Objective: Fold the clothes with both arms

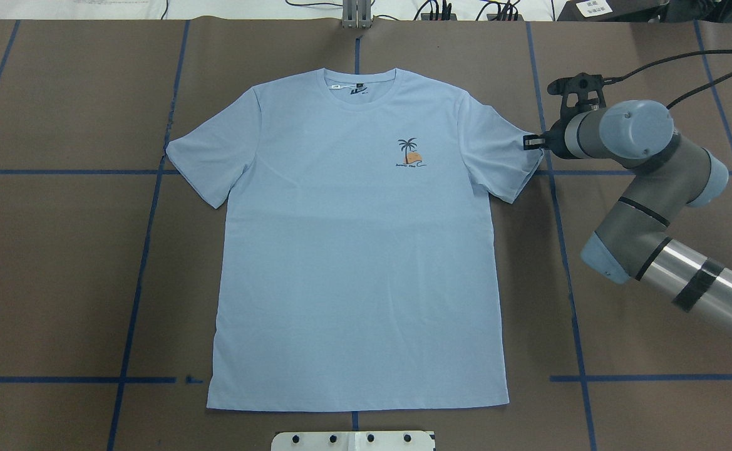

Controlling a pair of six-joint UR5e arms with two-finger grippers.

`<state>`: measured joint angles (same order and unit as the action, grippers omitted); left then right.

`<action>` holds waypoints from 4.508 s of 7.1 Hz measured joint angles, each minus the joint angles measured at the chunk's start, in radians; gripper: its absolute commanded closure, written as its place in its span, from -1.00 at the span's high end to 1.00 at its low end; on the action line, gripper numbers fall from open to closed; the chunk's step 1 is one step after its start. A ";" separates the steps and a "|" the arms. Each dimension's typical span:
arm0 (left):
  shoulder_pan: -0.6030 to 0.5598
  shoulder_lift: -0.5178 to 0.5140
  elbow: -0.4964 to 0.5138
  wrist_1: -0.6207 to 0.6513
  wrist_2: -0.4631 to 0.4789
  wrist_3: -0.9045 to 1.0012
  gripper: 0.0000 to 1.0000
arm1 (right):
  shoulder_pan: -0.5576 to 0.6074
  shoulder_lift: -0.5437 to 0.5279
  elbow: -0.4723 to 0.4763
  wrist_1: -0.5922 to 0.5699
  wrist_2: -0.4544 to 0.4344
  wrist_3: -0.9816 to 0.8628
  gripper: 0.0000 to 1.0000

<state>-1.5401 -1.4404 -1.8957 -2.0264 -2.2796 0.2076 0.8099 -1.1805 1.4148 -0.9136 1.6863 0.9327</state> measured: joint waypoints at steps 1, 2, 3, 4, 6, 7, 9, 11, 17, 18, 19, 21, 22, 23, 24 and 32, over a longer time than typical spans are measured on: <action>0.000 0.000 0.002 0.000 0.000 0.000 1.00 | -0.011 0.044 0.056 -0.147 -0.036 0.027 -1.00; 0.000 -0.001 0.005 0.000 0.000 0.000 1.00 | -0.050 0.105 0.094 -0.296 -0.095 0.078 -1.00; 0.000 -0.001 0.005 0.000 0.000 -0.001 1.00 | -0.103 0.186 0.082 -0.399 -0.162 0.142 -1.00; 0.000 -0.001 0.005 0.000 0.000 -0.001 1.00 | -0.146 0.270 0.023 -0.445 -0.208 0.208 -1.00; 0.000 -0.001 0.004 0.000 0.000 -0.001 1.00 | -0.191 0.395 -0.111 -0.465 -0.274 0.290 -1.00; 0.000 -0.001 0.003 0.000 0.000 -0.001 1.00 | -0.197 0.419 -0.140 -0.465 -0.286 0.305 -1.00; 0.000 -0.001 0.003 0.000 0.000 -0.002 1.00 | -0.199 0.461 -0.185 -0.464 -0.291 0.326 0.97; 0.000 -0.003 0.008 0.000 -0.001 -0.004 1.00 | -0.202 0.494 -0.210 -0.457 -0.285 0.317 1.00; 0.072 -0.058 0.029 -0.073 0.005 -0.400 1.00 | 0.003 0.317 0.096 -0.452 0.123 -0.051 1.00; 0.123 -0.065 0.048 -0.140 0.011 -0.544 1.00 | 0.072 0.236 0.183 -0.450 0.231 -0.128 1.00; 0.182 -0.073 0.073 -0.218 0.038 -0.679 0.99 | 0.126 0.147 0.267 -0.447 0.308 -0.187 1.00; 0.320 -0.134 0.120 -0.294 0.147 -0.904 0.77 | 0.218 -0.005 0.360 -0.439 0.387 -0.305 1.00; 0.385 -0.188 0.156 -0.305 0.196 -0.997 0.43 | 0.259 -0.053 0.372 -0.437 0.426 -0.366 1.00; 0.459 -0.259 0.209 -0.315 0.252 -1.117 0.30 | 0.287 -0.086 0.376 -0.423 0.454 -0.397 1.00; 0.538 -0.333 0.269 -0.321 0.316 -1.245 0.27 | 0.298 -0.105 0.377 -0.403 0.465 -0.406 1.00; 0.708 -0.535 0.566 -0.364 0.535 -1.408 0.13 | 0.305 -0.142 0.386 -0.386 0.468 -0.409 1.00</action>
<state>-0.8319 -1.9756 -1.3299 -2.3900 -1.7450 -1.2006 1.1151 -1.3223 1.8005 -1.2994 2.1543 0.5235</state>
